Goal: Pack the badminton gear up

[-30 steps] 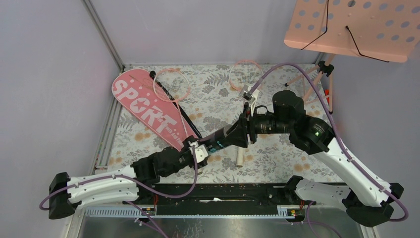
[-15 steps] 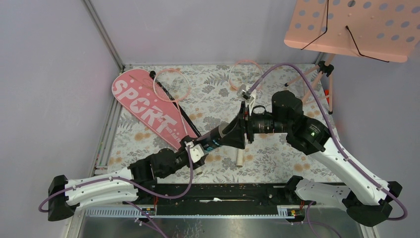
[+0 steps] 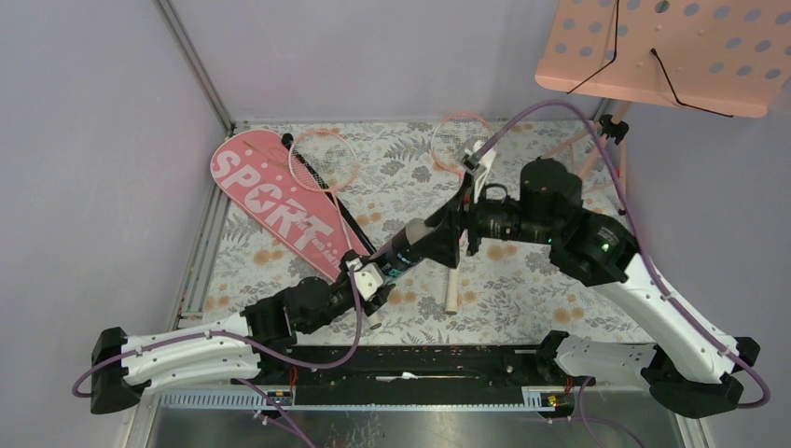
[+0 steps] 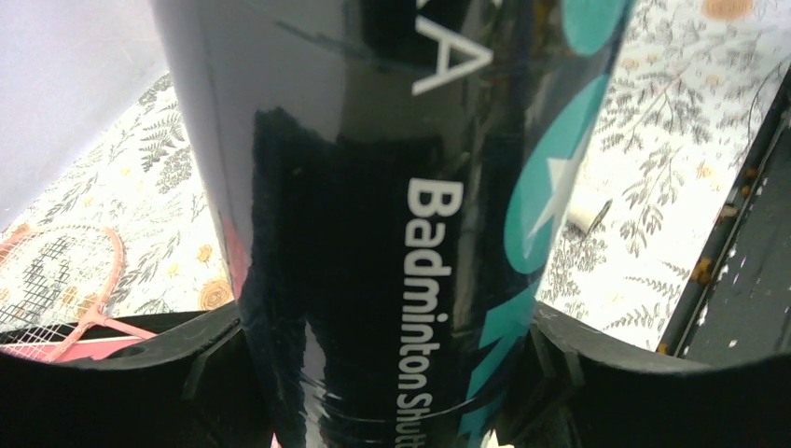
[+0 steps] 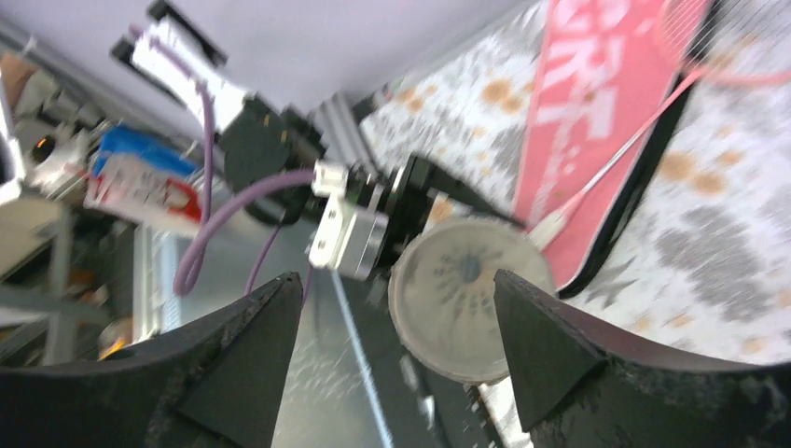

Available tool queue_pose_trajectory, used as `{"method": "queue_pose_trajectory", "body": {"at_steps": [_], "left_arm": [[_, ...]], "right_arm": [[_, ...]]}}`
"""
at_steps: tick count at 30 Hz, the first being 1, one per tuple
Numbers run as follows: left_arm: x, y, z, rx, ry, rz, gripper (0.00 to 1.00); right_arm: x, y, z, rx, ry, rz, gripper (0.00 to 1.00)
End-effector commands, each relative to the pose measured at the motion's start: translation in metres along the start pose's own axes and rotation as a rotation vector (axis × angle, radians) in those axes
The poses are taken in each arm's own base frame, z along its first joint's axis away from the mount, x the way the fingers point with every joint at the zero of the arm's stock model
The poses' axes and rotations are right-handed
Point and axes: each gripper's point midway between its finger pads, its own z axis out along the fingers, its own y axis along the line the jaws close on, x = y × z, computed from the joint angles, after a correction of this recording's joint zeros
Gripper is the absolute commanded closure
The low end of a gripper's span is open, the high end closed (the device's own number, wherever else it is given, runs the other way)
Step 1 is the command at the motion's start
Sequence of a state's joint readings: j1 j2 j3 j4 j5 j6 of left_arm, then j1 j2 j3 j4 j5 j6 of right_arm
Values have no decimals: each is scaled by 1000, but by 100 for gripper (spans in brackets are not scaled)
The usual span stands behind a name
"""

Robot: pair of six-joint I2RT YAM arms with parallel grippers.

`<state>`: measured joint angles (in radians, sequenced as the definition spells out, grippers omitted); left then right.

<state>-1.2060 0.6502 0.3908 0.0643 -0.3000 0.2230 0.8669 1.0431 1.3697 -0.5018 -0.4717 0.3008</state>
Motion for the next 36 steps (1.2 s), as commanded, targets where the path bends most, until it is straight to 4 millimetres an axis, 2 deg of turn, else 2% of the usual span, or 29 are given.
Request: {"method": "queue_pose_trajectory", "body": {"at_steps": [1,2,3,6,9,13,16,19,23,25,29,33,36], "left_arm": [[-63,22,0,-95,-133,-141,88],[-63,24,0,-109,-123,-153,88],[-63,26,0,-121,-113,-161,88],[-66,33,-1,-160,-90,-203,88],[-73,44,-6,-221,-84,-277,88],[-82,59,-14,-306,-96,-401,86],[-93,68,-20,-354,-138,-507,84],[-103,76,-25,-396,-182,-626,81],[-115,76,-26,-387,-246,-761,80],[-121,74,-24,-372,-283,-823,79],[-132,73,-19,-349,-350,-887,80],[-133,77,-12,-385,-385,-932,80],[-134,73,-5,-370,-399,-959,80]], "right_arm": [[-93,5,-41,179,-283,-167,13],[-107,2,-49,224,-335,-176,4],[-119,0,-58,262,-381,-184,1],[-141,-13,-82,393,-510,-184,0],[-142,-31,-104,511,-605,-144,0],[-106,-64,-121,645,-634,-108,1],[-67,-81,-124,673,-619,-74,0],[-26,-83,-95,551,-563,-60,0],[28,-56,-34,212,-380,-144,0],[39,-41,-11,65,-339,-142,1],[67,-35,32,-96,-207,-63,0],[78,-29,60,-157,-168,-66,0],[82,-31,76,-163,-167,-61,0]]}}
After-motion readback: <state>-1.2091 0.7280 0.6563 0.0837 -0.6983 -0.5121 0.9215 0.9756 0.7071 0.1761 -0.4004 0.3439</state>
